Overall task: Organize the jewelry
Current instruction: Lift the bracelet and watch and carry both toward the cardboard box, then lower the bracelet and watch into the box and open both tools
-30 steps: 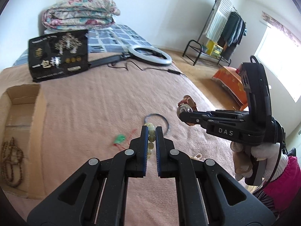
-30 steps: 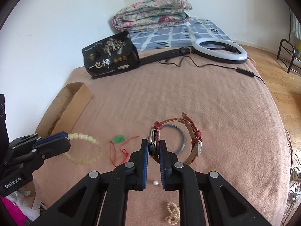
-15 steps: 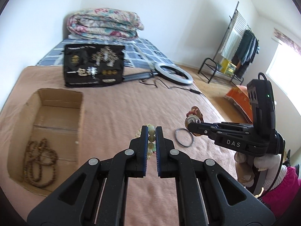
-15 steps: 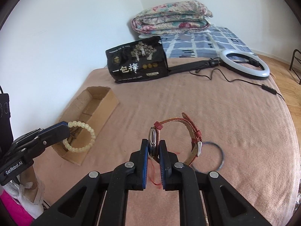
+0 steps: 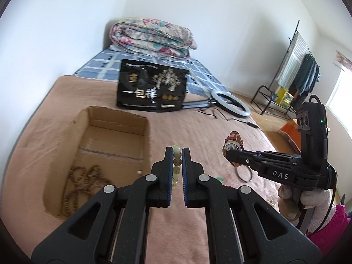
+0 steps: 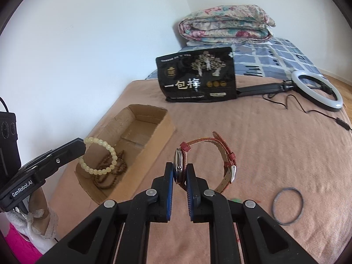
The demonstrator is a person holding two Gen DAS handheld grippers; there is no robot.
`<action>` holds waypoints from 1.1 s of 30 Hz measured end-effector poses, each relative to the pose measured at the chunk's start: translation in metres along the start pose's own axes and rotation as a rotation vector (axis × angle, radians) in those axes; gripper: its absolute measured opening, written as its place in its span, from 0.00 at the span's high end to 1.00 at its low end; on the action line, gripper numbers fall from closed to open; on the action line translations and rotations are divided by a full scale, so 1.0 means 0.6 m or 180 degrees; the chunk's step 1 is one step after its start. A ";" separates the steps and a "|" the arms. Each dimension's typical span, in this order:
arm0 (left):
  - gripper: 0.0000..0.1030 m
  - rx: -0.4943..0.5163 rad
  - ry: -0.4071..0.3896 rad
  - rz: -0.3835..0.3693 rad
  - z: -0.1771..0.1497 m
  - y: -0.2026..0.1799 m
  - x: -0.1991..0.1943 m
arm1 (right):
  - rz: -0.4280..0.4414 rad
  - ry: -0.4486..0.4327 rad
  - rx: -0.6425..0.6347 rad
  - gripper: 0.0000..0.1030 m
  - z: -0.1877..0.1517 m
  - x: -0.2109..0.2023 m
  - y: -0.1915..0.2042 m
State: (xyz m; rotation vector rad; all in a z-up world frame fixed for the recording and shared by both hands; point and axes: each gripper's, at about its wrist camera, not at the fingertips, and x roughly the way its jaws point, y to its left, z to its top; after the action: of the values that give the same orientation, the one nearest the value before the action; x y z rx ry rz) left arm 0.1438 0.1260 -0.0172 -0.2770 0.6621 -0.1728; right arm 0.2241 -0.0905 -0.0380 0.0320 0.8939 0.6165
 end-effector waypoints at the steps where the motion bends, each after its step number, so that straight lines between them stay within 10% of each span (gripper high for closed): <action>1: 0.95 -0.0011 -0.0011 0.0029 0.000 0.008 -0.002 | 0.0017 0.0001 -0.0007 0.91 0.002 0.005 0.007; 33: 0.95 -0.0350 0.0195 0.0528 -0.042 0.153 -0.010 | 0.0365 0.0268 -0.0349 0.91 0.015 0.158 0.186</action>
State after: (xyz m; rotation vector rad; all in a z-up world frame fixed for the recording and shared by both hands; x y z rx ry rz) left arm 0.1298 0.2097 -0.0613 -0.3219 0.7532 0.0139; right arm 0.2202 0.0528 -0.0700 -0.0419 0.9429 0.7777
